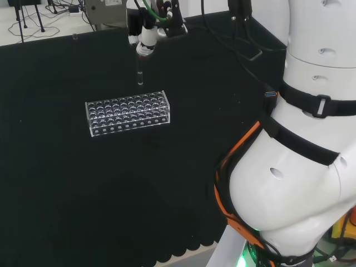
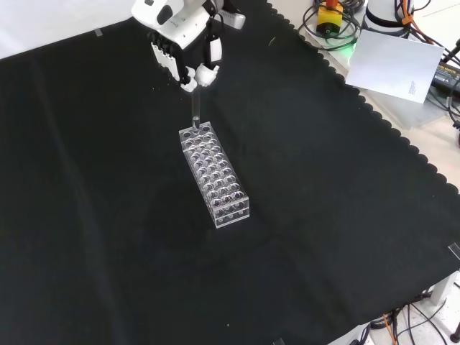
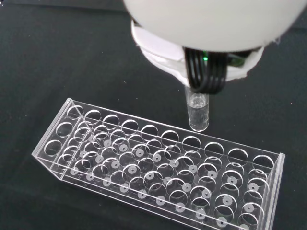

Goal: Shake the test tube.

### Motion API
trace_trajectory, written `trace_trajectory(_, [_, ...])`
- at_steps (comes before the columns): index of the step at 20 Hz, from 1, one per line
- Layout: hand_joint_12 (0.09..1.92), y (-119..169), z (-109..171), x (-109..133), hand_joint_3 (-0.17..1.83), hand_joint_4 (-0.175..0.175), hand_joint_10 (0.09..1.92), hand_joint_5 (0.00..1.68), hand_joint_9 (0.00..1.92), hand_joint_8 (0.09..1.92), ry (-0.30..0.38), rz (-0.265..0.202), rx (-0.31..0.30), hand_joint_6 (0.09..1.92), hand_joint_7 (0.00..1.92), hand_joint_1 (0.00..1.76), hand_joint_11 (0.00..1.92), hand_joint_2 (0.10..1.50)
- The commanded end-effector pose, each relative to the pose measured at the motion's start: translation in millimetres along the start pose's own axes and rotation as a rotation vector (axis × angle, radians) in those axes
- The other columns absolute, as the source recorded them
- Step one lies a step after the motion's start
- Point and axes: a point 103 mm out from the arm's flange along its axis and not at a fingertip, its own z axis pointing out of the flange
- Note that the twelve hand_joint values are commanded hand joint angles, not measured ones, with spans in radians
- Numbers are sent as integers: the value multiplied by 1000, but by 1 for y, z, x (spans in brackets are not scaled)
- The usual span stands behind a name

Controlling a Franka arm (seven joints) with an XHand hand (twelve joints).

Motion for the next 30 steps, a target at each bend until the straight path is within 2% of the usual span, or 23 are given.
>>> trace_trajectory(1, [1028,-17,-4,-20,868,-175,272,1421,1496,550,21,-9,-25,449,1485,1450,1358,457])
trace_trajectory(7, [1028,-22,-6,-20,869,-175,269,1422,1498,548,25,-17,-31,447,1487,1450,1358,456])
trace_trajectory(9, [1028,-20,-7,-14,869,-175,267,1423,1498,547,24,-23,-35,446,1487,1450,1358,456])
trace_trajectory(16, [1028,1,-17,48,869,-175,264,1424,1499,545,29,-90,-24,444,1488,1450,1357,455])
trace_trajectory(20, [1028,13,-20,74,869,-175,263,1425,1500,544,19,-143,-23,443,1489,1450,1358,455])
trace_trajectory(22, [1028,17,-22,81,869,-175,262,1425,1500,543,15,-155,-23,442,1490,1450,1358,455])
trace_trajectory(26, [1028,17,-20,76,869,-175,260,1425,1500,542,-3,-141,-13,441,1490,1450,1358,455])
trace_trajectory(30, [1027,14,-12,57,868,-175,259,1426,1500,539,-13,-82,14,440,1492,1450,1358,455])
